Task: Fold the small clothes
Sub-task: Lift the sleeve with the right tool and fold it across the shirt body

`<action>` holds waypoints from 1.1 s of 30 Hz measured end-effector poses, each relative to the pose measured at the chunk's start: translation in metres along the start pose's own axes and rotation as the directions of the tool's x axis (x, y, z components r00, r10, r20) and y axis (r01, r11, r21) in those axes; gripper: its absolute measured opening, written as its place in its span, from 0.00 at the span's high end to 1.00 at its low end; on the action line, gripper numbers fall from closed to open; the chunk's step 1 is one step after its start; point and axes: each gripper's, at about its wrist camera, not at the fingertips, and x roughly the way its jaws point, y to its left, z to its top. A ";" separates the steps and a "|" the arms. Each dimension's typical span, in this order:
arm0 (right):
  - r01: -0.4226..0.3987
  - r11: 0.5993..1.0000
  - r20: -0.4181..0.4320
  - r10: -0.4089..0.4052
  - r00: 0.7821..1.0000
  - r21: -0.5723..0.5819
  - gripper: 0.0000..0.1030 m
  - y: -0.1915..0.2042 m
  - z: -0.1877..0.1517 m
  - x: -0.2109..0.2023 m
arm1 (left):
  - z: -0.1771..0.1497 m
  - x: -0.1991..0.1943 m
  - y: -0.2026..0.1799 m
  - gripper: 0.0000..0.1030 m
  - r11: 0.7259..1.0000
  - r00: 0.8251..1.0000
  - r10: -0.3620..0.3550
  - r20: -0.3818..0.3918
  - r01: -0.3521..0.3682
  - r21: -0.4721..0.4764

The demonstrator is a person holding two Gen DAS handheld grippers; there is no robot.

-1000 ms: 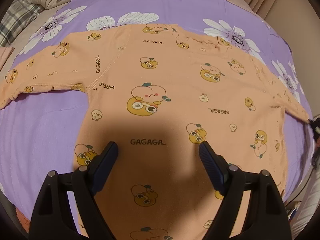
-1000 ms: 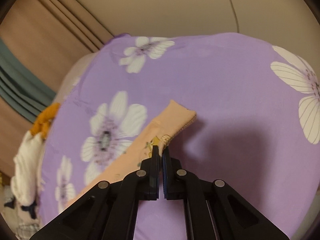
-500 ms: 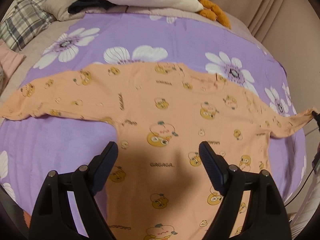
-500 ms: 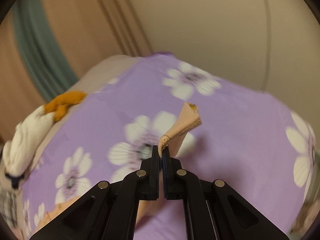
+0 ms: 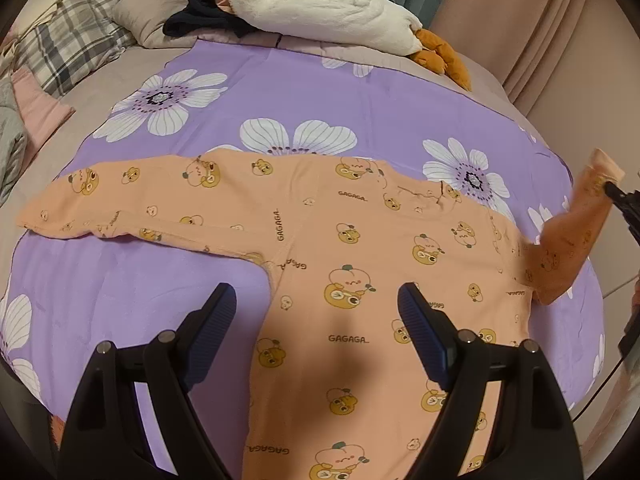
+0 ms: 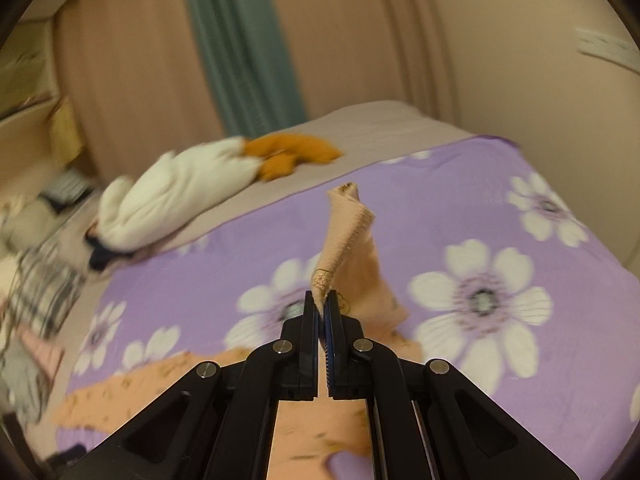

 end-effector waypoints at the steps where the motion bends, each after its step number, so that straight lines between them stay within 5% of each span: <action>1: -0.012 1.000 -0.018 0.011 1.000 -0.026 0.96 0.011 -0.004 0.005 | 0.000 -0.001 0.002 0.20 1.000 1.000 0.001 0.001 -0.001 -0.003; 8: -0.088 0.988 -0.138 0.071 0.988 -0.125 0.96 0.056 -0.040 0.033 | -0.003 -0.001 0.014 0.20 1.000 1.000 0.002 0.001 -0.002 -0.024; 16: -0.168 0.971 -0.293 0.114 0.949 -0.168 0.96 0.098 -0.088 0.064 | -0.007 0.001 0.021 0.20 0.999 1.000 0.004 -0.010 -0.004 -0.037; 30: -0.199 0.968 -0.454 0.111 0.884 -0.150 0.96 0.114 -0.135 0.100 | -0.006 0.008 0.017 0.18 0.998 0.998 -0.053 -0.028 0.052 -0.034; 33: -0.213 0.967 -0.485 0.122 0.866 -0.137 0.85 0.113 -0.140 0.101 | -0.003 0.011 0.011 0.18 0.996 0.996 -0.081 -0.035 0.080 -0.032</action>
